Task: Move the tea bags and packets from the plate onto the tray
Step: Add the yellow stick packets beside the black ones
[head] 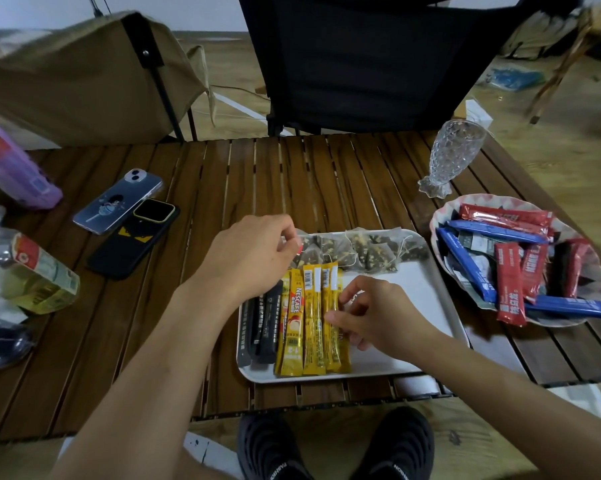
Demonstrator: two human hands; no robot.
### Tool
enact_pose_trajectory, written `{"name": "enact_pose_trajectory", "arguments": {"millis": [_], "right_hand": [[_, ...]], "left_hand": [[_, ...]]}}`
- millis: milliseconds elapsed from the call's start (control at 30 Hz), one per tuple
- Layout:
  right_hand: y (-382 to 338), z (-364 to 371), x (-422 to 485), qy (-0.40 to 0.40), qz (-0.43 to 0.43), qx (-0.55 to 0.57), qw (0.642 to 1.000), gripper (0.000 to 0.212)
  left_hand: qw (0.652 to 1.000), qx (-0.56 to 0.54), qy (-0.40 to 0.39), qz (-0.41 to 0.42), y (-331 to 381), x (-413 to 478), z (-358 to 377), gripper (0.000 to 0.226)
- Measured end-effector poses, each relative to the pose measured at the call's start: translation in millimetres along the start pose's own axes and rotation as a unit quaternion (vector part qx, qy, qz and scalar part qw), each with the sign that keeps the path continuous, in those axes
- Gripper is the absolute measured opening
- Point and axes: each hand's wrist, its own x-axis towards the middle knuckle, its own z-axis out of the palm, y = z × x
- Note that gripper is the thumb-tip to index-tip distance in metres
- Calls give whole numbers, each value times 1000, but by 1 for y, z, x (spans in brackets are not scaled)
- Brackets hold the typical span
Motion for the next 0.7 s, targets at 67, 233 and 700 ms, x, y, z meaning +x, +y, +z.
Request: {"name": "enact_pose_trajectory", "arguments": {"millis": [67,233,700], "right_hand": [[2,-1,1,7,-17,-12,1000,31],[6,-2,1,-15,-44,-46,998,27],[5,-77,-7,34,-8,-236,971,19]], "left_hand": [[1000,-1,-2,-1,0,0,0,12],[1000,0,-4,-3,0,-1,0,13],[998,51,-15,24,23,2,11,14]]}}
